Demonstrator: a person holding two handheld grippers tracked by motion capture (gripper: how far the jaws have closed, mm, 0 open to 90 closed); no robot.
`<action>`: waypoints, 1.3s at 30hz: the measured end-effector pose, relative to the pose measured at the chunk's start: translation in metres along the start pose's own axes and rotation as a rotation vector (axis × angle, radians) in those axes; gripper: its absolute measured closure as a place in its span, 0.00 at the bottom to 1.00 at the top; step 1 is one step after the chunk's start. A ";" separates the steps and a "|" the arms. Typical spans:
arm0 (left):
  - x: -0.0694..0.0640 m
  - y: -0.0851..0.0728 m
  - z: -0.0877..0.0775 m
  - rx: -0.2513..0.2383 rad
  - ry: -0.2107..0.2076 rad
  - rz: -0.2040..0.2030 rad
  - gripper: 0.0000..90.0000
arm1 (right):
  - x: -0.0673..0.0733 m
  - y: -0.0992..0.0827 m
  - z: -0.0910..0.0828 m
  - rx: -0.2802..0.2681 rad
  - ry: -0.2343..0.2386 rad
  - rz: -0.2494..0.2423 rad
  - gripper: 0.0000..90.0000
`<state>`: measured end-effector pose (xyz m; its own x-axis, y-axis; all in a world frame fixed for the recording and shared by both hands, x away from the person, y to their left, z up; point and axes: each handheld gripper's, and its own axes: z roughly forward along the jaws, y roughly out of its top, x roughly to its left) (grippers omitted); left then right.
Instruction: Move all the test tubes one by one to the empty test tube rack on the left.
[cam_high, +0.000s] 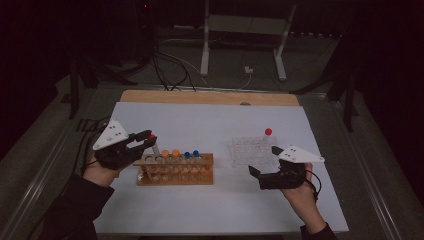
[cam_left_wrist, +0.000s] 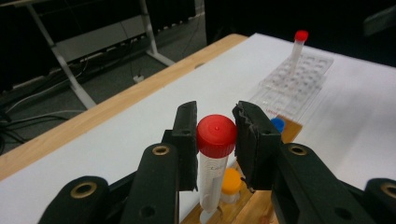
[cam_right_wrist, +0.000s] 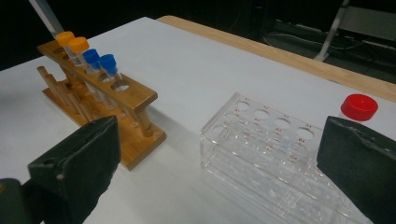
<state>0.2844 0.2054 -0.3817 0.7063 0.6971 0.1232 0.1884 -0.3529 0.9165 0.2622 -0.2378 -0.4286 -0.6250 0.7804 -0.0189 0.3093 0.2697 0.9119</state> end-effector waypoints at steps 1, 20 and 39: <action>0.000 -0.002 0.002 0.006 0.003 0.001 0.79 | 0.000 0.000 0.000 -0.002 -0.003 -0.002 0.00; -0.001 -0.041 0.025 0.066 -0.012 -0.043 0.79 | -0.002 -0.002 0.002 0.013 0.001 0.007 0.00; -0.001 -0.046 0.034 0.143 -0.023 -0.042 0.79 | -0.004 -0.002 0.001 0.014 0.000 0.016 0.00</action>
<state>0.2985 0.1994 -0.4370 0.7107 0.6994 0.0758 0.3124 -0.4104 0.8567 0.2651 -0.2409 -0.4308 -0.6197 0.7848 -0.0047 0.3290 0.2652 0.9063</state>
